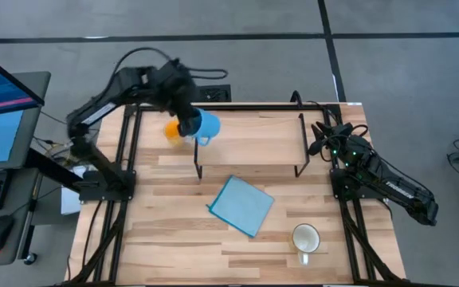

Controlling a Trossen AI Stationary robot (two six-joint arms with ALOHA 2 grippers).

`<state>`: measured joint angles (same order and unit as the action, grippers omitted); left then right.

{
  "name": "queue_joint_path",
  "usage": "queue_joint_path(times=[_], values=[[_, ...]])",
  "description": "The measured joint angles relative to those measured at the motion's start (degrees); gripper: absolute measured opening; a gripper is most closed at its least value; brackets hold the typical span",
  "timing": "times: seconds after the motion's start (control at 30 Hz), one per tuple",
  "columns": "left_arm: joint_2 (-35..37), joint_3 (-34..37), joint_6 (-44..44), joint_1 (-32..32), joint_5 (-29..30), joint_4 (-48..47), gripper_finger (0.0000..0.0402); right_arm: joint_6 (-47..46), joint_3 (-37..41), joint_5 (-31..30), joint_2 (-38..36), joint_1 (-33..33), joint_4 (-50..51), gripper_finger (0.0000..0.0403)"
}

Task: Stack small to large cups/mugs on shelf
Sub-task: Put the blue mug on the shelf

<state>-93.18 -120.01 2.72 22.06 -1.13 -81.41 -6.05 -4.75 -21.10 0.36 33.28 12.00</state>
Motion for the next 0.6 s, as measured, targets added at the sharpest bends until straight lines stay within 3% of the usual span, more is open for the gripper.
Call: queue_joint_path(times=[0.13,0.27,0.6], values=[[-8.14,-9.45,4.24,1.34,-1.25,-8.54,0.0006,0.00,0.00,0.00,0.00,0.00,0.01,0.0134],[-13.52,-14.48,6.11,2.20,-2.48,-7.94,0.0006,0.00,0.00,0.00,0.00,-0.01,0.01,0.0134],[-19.13,-13.81,12.10,2.45,-2.30,-8.58,0.0006,0.00,0.02,0.02,0.04,-0.02,0.01,0.0134]])
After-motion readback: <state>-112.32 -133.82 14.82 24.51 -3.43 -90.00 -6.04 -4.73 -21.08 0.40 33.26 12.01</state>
